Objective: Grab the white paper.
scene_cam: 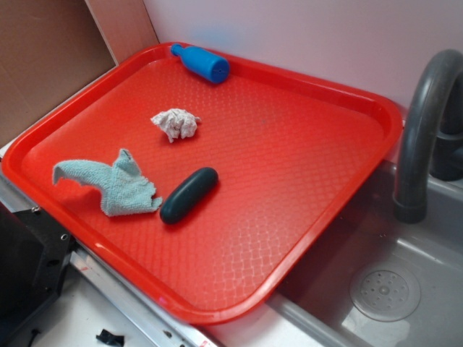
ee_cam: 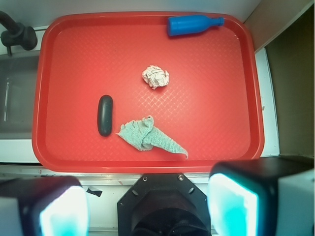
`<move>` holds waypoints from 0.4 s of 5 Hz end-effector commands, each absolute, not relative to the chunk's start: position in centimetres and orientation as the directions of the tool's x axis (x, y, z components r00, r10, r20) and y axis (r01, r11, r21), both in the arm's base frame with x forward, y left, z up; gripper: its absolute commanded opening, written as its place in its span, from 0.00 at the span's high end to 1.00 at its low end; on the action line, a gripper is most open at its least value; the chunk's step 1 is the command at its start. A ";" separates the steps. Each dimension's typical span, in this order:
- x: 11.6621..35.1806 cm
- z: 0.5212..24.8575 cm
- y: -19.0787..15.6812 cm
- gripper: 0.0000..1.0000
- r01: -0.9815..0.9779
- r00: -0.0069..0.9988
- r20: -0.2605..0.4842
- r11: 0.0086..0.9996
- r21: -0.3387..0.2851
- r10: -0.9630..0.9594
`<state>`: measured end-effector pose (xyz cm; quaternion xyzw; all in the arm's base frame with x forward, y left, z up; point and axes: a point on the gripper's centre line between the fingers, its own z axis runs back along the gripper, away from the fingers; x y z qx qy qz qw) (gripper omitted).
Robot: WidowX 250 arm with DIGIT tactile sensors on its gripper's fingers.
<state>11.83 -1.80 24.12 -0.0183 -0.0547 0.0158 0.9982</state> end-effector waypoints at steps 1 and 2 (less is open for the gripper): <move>11.8 24.1 -1.8 0.00 -0.030 0.994 0.109 0.999 -0.038 0.034; 12.5 23.3 -1.5 0.00 -0.249 0.951 0.175 0.966 -0.068 0.257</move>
